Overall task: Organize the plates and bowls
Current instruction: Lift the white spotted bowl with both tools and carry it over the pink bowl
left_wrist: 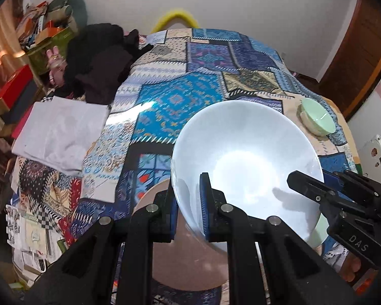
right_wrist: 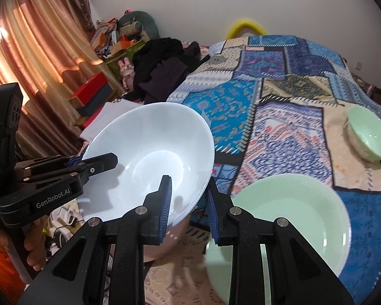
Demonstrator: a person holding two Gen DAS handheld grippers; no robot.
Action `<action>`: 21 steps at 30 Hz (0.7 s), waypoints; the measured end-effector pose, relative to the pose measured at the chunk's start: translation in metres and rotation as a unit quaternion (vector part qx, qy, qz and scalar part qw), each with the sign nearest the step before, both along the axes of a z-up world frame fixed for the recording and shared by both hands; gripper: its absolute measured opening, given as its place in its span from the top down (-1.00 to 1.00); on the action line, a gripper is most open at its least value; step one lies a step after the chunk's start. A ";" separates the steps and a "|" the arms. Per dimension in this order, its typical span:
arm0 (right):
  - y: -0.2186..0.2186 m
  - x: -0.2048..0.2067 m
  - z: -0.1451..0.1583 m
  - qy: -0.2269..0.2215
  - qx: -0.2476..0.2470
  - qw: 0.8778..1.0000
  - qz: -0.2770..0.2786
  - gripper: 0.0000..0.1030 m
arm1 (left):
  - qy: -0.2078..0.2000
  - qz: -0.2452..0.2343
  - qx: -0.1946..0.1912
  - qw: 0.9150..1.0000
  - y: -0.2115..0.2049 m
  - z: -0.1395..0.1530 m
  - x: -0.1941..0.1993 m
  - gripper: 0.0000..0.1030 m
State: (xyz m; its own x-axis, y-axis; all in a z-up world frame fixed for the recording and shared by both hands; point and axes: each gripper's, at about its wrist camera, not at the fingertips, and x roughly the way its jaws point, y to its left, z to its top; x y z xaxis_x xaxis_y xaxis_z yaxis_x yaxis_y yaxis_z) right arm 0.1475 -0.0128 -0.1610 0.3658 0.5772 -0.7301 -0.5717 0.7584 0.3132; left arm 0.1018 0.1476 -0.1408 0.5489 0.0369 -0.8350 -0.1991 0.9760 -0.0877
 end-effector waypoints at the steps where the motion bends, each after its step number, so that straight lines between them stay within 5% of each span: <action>1: 0.002 -0.001 -0.002 0.002 -0.001 1.000 0.002 0.53 | 0.002 0.002 0.002 1.000 0.003 -0.002 -0.003 0.72; 21: 0.036 -0.019 -0.046 0.053 -0.035 0.997 0.049 0.54 | 0.066 0.025 -0.013 0.997 0.036 -0.060 -0.033 0.72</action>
